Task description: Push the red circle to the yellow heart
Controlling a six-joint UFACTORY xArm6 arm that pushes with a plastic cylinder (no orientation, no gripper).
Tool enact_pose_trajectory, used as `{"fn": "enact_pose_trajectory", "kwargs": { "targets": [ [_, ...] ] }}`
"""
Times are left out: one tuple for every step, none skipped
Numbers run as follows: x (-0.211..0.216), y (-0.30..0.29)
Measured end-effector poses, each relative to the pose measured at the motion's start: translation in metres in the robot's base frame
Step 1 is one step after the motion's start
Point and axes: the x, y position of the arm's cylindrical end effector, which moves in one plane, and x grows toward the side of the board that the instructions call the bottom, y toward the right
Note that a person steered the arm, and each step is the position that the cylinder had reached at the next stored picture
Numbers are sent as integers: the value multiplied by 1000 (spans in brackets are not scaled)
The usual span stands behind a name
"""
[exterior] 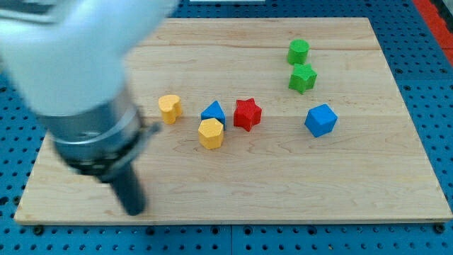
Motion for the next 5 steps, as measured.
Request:
{"fn": "enact_pose_trajectory", "kwargs": {
  "targets": [
    [-1,-16],
    [-61,-36],
    [-108,-31],
    [-108,19],
    [-107,-28]
  ]
}}
